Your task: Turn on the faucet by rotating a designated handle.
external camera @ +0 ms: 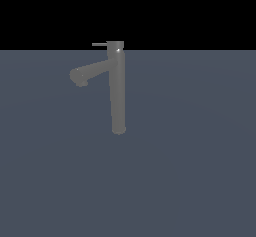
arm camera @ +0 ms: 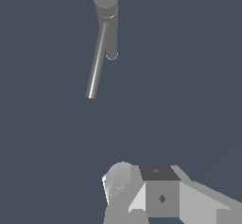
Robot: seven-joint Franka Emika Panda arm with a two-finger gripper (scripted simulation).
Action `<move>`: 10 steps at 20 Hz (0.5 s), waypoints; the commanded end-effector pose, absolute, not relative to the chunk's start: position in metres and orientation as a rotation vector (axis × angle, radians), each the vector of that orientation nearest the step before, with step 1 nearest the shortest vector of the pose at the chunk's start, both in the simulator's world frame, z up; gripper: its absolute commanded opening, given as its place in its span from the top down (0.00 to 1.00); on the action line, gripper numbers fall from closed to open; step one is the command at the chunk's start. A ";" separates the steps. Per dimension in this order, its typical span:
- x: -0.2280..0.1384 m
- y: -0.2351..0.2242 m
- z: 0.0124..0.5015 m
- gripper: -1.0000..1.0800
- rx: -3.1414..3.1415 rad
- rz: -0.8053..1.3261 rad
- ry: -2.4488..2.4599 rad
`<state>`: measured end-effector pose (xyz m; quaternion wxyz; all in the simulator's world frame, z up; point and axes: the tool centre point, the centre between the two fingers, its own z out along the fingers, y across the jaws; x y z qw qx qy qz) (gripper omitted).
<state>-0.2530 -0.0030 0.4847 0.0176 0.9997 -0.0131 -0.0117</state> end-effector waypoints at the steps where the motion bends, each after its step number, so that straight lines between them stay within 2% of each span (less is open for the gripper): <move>1: -0.253 -0.003 0.485 1.00 3.106 -0.036 -0.041; 10: -0.257 -0.023 0.494 1.00 3.092 -0.020 -0.126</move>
